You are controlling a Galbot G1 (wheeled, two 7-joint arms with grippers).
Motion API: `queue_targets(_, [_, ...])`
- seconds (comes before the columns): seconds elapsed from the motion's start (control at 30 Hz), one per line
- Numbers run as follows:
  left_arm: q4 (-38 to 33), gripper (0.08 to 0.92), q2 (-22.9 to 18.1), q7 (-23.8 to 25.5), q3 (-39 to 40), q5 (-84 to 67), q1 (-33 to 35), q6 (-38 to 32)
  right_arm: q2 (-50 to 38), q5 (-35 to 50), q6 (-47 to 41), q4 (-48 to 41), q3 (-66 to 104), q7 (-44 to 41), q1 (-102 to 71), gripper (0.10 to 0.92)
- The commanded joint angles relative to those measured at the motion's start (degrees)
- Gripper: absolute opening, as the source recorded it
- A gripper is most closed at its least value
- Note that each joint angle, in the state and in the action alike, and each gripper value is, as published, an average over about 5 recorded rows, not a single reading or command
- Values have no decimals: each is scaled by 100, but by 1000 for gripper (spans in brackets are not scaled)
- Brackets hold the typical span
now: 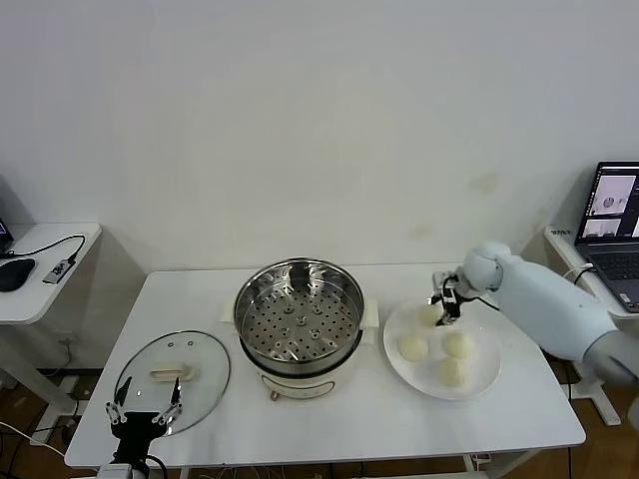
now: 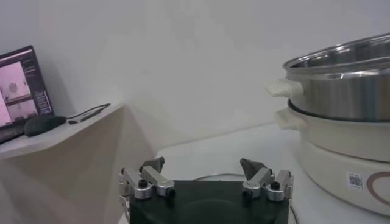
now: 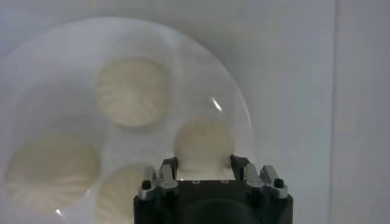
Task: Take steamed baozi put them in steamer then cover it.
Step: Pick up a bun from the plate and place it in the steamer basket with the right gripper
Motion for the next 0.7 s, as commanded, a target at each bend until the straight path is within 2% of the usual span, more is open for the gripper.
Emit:
queue_targets(0.03, [-1,823,3,7,4,-4,2,4,-350,566,-63,620,-366,-63,736,561])
queue_targets(0.2, [-75,823,81,86,34,-171,27,61,-411,1455,-12,987,-1077,-5,1899,568])
queue_targets(0.4, [-51,823,136,203,91,-533,35,113,77,2324,271,1184,-1708,113,2914,569])
queue_targets(0.53, [-12,823,145,204,116,-551,28,58,578,2510,628,1180,-2068,195,3138,568])
queue_targets(0.7, [-62,823,174,196,76,-541,11,28,1448,2309,1349,951,-2392,316,3093,568])
